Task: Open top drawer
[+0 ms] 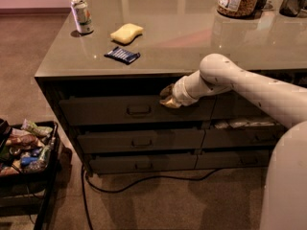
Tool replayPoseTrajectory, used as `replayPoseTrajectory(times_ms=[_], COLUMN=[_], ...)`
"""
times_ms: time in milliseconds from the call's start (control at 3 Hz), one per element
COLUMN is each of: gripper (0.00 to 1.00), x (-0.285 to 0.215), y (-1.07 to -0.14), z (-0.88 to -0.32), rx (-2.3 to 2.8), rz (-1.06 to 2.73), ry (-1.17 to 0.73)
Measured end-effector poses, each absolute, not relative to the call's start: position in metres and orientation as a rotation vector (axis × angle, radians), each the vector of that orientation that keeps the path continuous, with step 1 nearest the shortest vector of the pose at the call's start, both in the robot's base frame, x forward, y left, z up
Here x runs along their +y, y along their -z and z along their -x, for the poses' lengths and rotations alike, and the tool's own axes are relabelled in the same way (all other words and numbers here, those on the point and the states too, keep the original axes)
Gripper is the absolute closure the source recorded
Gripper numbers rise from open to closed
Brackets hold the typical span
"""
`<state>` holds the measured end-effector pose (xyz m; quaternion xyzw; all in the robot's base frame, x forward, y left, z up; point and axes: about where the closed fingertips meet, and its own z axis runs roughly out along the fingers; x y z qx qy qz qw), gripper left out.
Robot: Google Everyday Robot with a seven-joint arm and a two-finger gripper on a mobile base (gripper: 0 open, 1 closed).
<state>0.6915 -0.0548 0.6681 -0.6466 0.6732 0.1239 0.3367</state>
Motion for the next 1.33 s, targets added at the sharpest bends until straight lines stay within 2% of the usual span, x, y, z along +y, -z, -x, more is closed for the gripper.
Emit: replayPoseTrajectory(times_ms=[667,1000,1333], gripper=[1.0,0.82,0.78], x=[-0.0547,-0.0547,-0.0546], y=[-0.668,-0.668,-0.6679], z=[-0.6907,-0.6907,-0.6907], rx=[1.758,1.758,1.758], rz=[1.686,1.686,1.686], ry=[-0.327,-0.327,-0.327])
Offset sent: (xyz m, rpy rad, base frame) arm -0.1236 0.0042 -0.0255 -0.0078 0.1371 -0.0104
